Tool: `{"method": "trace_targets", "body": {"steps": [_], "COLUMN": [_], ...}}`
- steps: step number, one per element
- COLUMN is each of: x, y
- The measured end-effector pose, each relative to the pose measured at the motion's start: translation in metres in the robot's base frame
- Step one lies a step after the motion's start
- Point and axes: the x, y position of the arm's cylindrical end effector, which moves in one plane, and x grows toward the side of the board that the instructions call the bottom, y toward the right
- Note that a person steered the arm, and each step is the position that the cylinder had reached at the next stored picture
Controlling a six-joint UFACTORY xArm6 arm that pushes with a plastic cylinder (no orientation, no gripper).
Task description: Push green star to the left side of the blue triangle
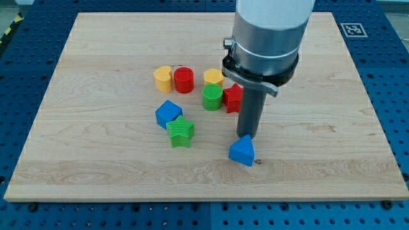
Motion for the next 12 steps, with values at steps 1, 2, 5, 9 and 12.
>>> {"method": "trace_targets", "body": {"steps": [1,2,5,9,12], "x": [0.02,0.013,-0.039,-0.036,0.004], "y": [0.001,-0.002,-0.068,-0.135,-0.081]}}
